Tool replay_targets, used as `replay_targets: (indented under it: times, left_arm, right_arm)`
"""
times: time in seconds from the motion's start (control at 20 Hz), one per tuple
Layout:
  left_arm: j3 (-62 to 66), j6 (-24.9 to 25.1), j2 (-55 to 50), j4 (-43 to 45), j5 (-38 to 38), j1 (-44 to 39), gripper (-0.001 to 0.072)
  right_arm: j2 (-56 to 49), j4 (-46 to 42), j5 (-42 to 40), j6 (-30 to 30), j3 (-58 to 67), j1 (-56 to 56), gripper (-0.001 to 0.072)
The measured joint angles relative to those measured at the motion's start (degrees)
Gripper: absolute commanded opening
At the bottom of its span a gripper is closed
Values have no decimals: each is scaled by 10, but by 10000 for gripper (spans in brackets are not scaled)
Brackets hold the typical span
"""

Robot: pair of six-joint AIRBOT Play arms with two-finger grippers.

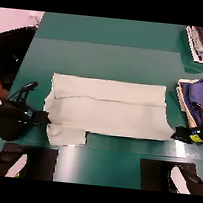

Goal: Fold the shirts.

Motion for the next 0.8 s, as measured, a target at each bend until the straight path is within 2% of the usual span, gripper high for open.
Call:
replay_targets:
  times: [0.25, 0.5, 0.8]
  left_arm:
    - [65, 6, -41, 3, 32, 0, 25]
    - [155, 55, -199, 4, 123, 0, 27]
    - [308, 92, -390, 4, 196, 0, 28]
  right_arm:
    - [-32, -9, -27, 15, 68, 41, 15]
    - [-182, -12, -95, 39, 187, 107, 16]
    - [-339, -4, -124, 49, 320, 142, 17]
